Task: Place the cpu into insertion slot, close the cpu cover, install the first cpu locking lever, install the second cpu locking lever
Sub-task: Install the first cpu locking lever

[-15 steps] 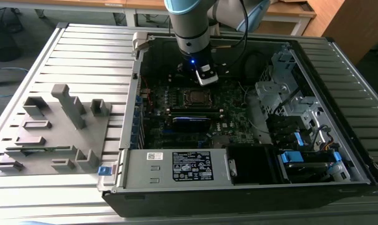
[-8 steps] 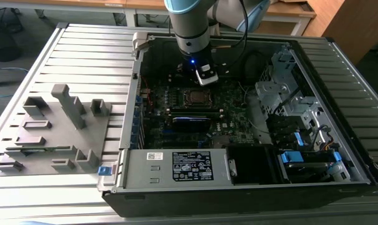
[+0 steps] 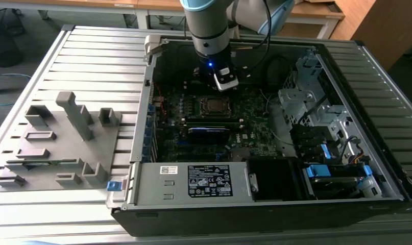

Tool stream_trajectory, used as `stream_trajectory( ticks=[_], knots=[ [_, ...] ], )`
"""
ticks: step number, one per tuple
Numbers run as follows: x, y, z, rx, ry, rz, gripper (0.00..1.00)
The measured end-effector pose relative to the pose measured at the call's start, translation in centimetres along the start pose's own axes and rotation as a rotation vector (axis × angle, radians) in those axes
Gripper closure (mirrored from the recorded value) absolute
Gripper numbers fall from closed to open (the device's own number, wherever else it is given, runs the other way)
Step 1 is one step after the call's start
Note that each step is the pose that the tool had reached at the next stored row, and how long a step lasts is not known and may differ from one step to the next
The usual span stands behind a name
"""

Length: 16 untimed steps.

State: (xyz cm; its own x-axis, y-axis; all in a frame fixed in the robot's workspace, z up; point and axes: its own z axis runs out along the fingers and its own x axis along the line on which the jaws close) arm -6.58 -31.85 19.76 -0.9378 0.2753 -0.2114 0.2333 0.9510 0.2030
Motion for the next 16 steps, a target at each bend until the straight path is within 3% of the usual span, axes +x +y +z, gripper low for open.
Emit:
stream_trajectory(
  ticks=[8, 13, 16],
  knots=[
    [-0.02, -0.13, 0.04, -0.0008, -0.0023, 0.000, 0.89],
    [0.05, -0.25, 0.37, -0.0060, -0.0212, -0.003, 0.89],
    [0.07, -0.26, 0.46, -0.0074, -0.0256, -0.004, 0.89]
  ],
)
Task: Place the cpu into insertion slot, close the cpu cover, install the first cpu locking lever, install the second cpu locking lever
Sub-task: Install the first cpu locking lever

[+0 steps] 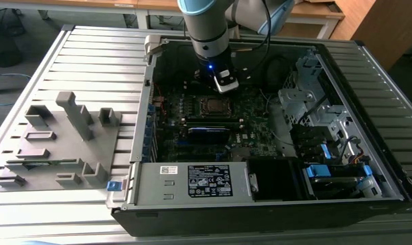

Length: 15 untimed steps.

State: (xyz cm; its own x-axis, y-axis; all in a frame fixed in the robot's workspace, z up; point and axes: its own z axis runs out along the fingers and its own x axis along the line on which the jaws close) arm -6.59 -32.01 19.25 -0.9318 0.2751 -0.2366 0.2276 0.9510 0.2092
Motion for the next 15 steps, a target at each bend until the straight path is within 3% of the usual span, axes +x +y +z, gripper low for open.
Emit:
stream_trajectory(
  ticks=[6, 11, 15],
  knots=[
    [0.07, -0.06, 0.24, -0.0058, -0.0089, 0.000, 0.89],
    [0.05, -0.03, 0.15, -0.0061, -0.0073, 0.000, 0.89],
    [-0.14, 0.14, -0.62, -0.0052, -0.0047, 0.001, 0.89]
  ],
)
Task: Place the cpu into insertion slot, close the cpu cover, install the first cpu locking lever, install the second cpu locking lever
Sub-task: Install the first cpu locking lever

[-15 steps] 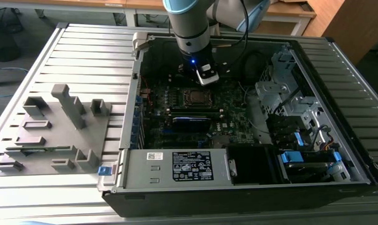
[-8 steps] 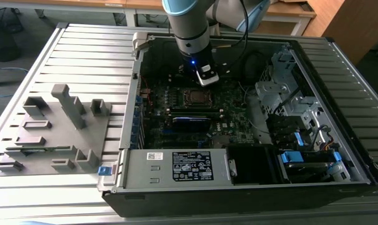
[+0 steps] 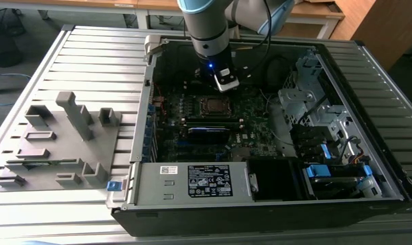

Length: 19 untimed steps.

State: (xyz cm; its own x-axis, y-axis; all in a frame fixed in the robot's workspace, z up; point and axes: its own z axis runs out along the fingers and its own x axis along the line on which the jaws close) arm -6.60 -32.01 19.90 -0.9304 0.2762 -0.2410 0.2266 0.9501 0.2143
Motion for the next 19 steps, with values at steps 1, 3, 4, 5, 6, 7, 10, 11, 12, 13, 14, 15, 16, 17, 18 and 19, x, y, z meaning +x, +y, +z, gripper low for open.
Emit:
stream_trajectory(
  ticks=[1, 3, 4, 5, 6, 7, 10, 11, 12, 13, 14, 15, 16, 17, 18, 19],
  knots=[
    [-0.08, 0.07, -0.33, 0.0002, 0.0005, 0.000, 0.89],
    [-0.24, 0.21, -0.92, 0.0006, 0.0014, 0.000, 0.89],
    [-0.30, 0.27, -1.19, 0.0008, 0.0018, 0.000, 0.89],
    [-0.36, 0.32, -1.42, 0.0007, 0.0020, 0.000, 0.89],
    [-0.40, 0.36, -1.58, 0.0008, 0.0023, 0.000, 0.89],
    [-0.42, 0.37, -1.63, 0.0009, 0.0026, 0.000, 0.89],
    [-0.42, 0.37, -1.62, 0.0008, 0.0028, 0.000, 0.89],
    [-0.42, 0.37, -1.63, 0.0009, 0.0029, 0.000, 0.89],
    [-0.43, 0.37, -1.62, 0.0028, 0.0093, 0.001, 0.89],
    [-0.45, 0.37, -1.61, 0.0070, 0.0235, 0.003, 0.89],
    [-0.47, 0.38, -1.59, 0.0123, 0.0402, 0.006, 0.89],
    [-0.51, 0.38, -1.56, 0.0180, 0.0589, 0.009, 0.89],
    [-0.56, 0.40, -1.54, 0.0234, 0.0757, 0.011, 0.89],
    [-0.61, 0.41, -1.52, 0.0290, 0.0927, 0.013, 0.89],
    [-0.67, 0.42, -1.49, 0.0342, 0.1098, 0.016, 0.89],
    [-0.73, 0.43, -1.47, 0.0398, 0.1266, 0.019, 0.89]
  ],
)
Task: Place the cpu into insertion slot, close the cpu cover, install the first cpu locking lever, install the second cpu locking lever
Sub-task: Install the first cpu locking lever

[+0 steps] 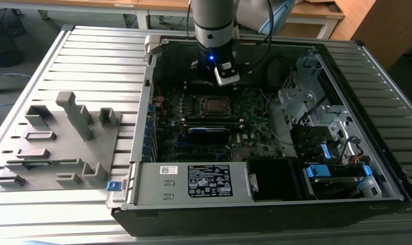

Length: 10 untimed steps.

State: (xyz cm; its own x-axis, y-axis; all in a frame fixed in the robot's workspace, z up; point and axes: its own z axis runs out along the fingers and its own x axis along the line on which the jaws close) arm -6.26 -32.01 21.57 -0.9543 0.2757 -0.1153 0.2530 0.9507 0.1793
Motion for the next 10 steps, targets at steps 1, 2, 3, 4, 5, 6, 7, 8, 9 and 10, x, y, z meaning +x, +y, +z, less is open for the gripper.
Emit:
stream_trajectory(
  ticks=[1, 2, 3, 4, 5, 6, 7, 8, 9, 10],
  knots=[
    [-0.06, 0.02, 0.02, 0.0053, 0.0171, 0.002, 0.89],
    [-0.12, 0.03, 0.03, 0.0113, 0.0350, 0.005, 0.89],
    [-0.17, 0.04, 0.04, 0.0168, 0.0518, 0.008, 0.89],
    [-0.23, 0.06, 0.05, 0.0224, 0.0689, 0.010, 0.89],
    [-0.28, 0.07, 0.07, 0.0283, 0.0856, 0.012, 0.89],
    [-0.32, 0.09, 0.07, 0.0345, 0.1032, 0.015, 0.89],
    [-0.34, 0.09, 0.08, 0.0404, 0.1176, 0.017, 0.89],
    [-0.33, 0.09, 0.07, 0.0415, 0.1197, 0.017, 0.89],
    [-0.33, 0.08, 0.07, 0.0418, 0.1204, 0.017, 0.89],
    [-0.33, 0.08, 0.08, 0.0420, 0.1210, 0.017, 0.89]
  ],
)
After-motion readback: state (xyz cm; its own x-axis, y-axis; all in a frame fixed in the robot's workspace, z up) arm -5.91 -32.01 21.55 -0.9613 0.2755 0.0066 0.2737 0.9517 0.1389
